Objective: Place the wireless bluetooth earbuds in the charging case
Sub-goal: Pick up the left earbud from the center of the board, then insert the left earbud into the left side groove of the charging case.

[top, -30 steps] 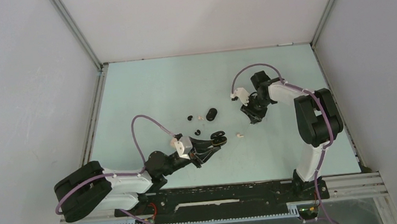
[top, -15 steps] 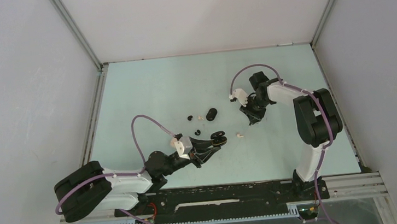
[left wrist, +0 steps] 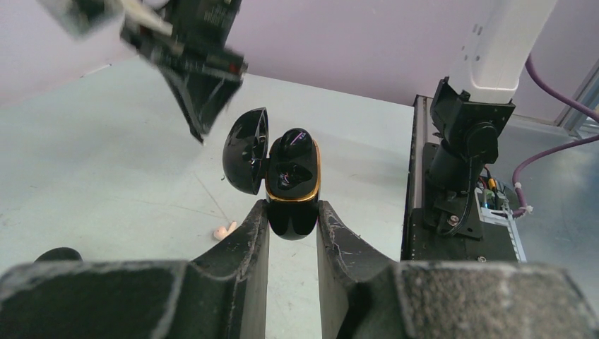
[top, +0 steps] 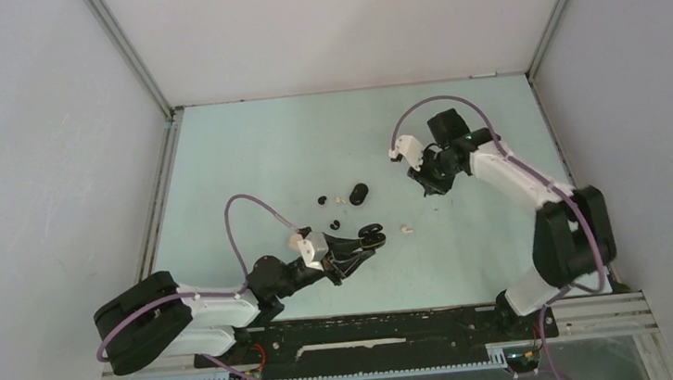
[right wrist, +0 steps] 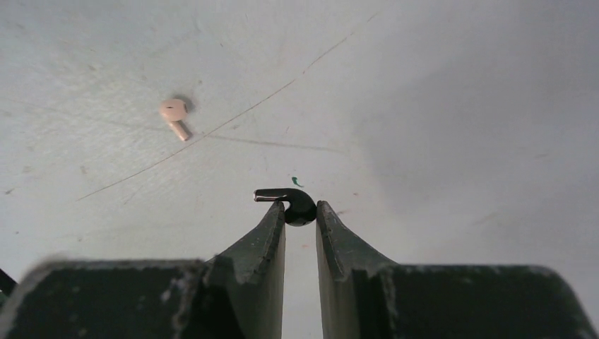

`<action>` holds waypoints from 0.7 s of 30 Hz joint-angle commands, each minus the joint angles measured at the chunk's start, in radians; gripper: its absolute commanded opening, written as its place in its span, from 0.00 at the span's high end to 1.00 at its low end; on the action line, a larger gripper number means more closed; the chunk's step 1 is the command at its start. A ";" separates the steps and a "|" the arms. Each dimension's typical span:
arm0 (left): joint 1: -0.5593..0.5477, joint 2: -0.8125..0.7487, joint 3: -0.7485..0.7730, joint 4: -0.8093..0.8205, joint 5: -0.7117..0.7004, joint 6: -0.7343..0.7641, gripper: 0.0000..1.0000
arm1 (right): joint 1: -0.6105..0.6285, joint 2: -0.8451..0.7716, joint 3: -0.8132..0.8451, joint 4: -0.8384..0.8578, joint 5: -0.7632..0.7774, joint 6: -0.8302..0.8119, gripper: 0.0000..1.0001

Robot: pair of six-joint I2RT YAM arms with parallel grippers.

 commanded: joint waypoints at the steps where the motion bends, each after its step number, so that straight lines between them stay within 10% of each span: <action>1: -0.006 0.008 0.031 0.020 0.014 0.000 1.00 | 0.056 -0.205 0.015 -0.034 0.068 -0.026 1.00; 21: -0.012 -0.011 0.034 0.003 -0.099 -0.028 1.00 | 0.649 -0.651 -0.058 0.256 0.583 -0.002 1.00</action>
